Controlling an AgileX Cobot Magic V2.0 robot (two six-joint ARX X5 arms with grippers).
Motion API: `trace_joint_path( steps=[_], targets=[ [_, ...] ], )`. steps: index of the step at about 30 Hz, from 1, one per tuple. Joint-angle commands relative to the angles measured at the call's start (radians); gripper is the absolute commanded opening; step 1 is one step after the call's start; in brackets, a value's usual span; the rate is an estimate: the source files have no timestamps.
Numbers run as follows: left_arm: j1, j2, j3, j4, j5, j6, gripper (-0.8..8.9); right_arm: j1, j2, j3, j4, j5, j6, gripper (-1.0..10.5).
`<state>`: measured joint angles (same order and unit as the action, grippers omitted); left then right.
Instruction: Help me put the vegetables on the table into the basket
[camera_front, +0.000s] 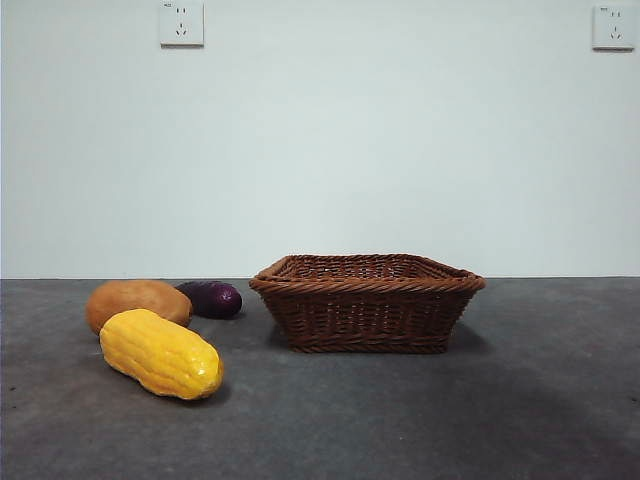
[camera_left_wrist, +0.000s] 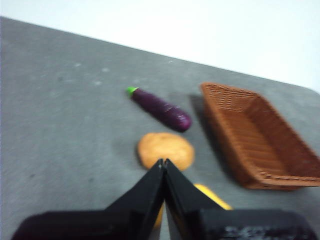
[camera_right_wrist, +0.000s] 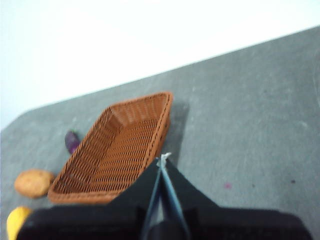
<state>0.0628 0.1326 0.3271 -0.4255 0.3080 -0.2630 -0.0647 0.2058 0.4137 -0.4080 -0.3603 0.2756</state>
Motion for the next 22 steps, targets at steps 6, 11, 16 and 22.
trace_joint_path(
  steps=[6,11,16,22],
  targets=[
    [0.002,0.137,0.206,-0.128,0.091,0.087,-0.06,0.001,0.209,0.309,-0.299,-0.018,-0.257,-0.1],
    [-0.003,0.23,0.325,-0.242,0.118,0.164,-0.06,0.001,0.306,0.463,-0.469,-0.027,-0.366,-0.1],
    [-0.027,0.277,0.377,-0.269,0.119,0.172,-0.06,0.001,0.342,0.515,-0.514,-0.045,-0.374,-0.1],
    [-0.044,0.316,0.42,-0.268,0.164,0.175,0.4,0.001,0.342,0.515,-0.523,-0.045,-0.374,0.6]
  ],
)
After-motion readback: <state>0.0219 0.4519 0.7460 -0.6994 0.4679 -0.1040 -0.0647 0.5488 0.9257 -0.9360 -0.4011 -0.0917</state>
